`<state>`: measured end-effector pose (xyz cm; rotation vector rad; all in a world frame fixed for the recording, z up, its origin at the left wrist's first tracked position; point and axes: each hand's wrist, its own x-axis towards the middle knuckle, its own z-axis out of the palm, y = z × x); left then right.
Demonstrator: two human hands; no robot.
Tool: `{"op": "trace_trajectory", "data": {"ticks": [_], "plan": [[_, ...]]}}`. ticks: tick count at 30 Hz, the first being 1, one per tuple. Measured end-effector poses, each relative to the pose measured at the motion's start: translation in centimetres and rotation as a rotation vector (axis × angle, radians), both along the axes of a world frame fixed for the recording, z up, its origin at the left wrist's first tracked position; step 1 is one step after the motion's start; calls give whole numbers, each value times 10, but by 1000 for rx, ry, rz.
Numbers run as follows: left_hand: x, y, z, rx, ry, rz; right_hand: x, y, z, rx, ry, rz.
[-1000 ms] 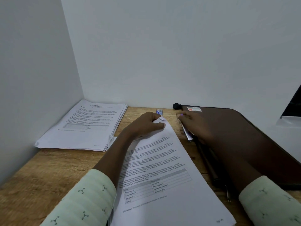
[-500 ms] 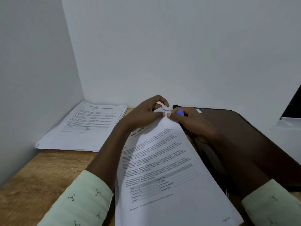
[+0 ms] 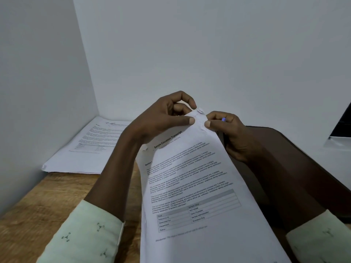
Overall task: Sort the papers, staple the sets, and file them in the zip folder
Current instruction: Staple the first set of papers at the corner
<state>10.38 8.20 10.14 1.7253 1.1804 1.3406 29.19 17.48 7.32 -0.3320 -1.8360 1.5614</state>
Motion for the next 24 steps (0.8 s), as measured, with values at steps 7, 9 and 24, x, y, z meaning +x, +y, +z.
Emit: {"op": "trace_trajectory", "data": {"ticks": [7,9,24], "plan": [[1,0,-3,-17,5,18,-1,5,-5,48,-30,-25],[2,0,-3,-29,31,43,-2,5,-7,60,-33,-46],[0,19,-34,-141,269,220,-10,54,-57,-111,-554,-332]]}}
